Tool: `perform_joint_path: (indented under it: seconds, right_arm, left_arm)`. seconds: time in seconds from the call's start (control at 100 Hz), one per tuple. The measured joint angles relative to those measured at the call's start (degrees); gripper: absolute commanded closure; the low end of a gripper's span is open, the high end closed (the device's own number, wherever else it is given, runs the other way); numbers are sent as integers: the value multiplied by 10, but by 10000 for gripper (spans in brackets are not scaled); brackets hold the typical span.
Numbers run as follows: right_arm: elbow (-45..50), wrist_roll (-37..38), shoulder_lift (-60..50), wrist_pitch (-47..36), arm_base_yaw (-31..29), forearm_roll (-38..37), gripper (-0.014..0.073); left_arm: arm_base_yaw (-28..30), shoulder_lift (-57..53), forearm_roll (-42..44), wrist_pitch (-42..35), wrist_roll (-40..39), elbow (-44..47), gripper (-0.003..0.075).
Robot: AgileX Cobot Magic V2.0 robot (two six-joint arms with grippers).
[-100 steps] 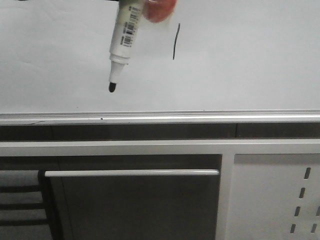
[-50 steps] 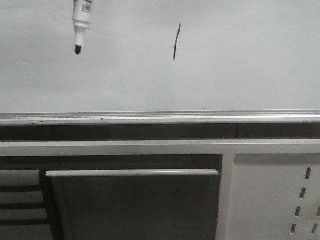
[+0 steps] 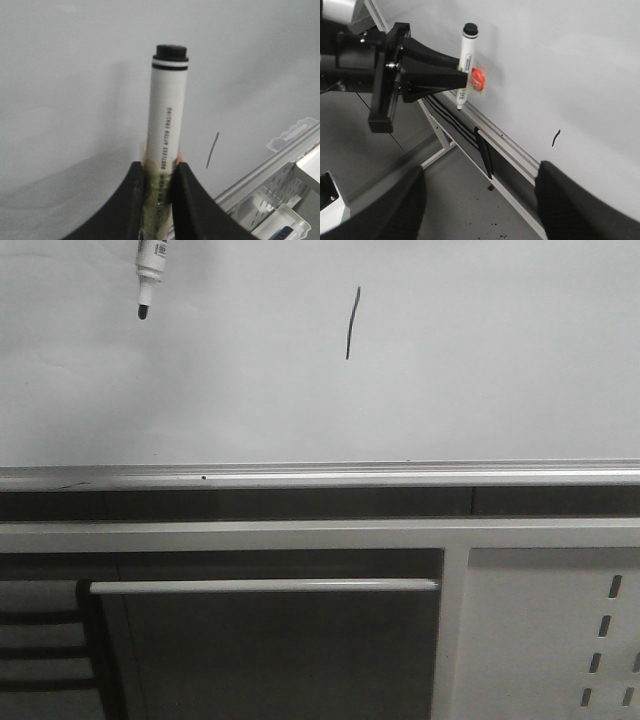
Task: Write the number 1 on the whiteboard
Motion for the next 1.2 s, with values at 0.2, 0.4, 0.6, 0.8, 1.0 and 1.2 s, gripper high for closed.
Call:
perform_joint_path:
  seconds: [0.2,0.4,0.6,0.8,1.0,1.2]
  right_arm:
    - [0,1,0,3,0,-1,167]
    - [0,3,0,3,0,-1,167]
    - [0,3,0,-10,0,-2,167]
    - [0,3,0,-10,0,-2,167]
    - [0,3,0,-11,0,-5,167]
    - [0,3,0,-14,0,-5,167]
  left_arm:
    - [23,33,0,-1,5,-34,741]
    - [31,38,0,-3,27,-48,741]
    - [31,38,0,-11,50,-49,741]
    - [30,31,0,-29,56,-49,741]
    - [10,-11,0,-98,57,-26,741]
    - [5,-33,0,-115,57,-7,741]
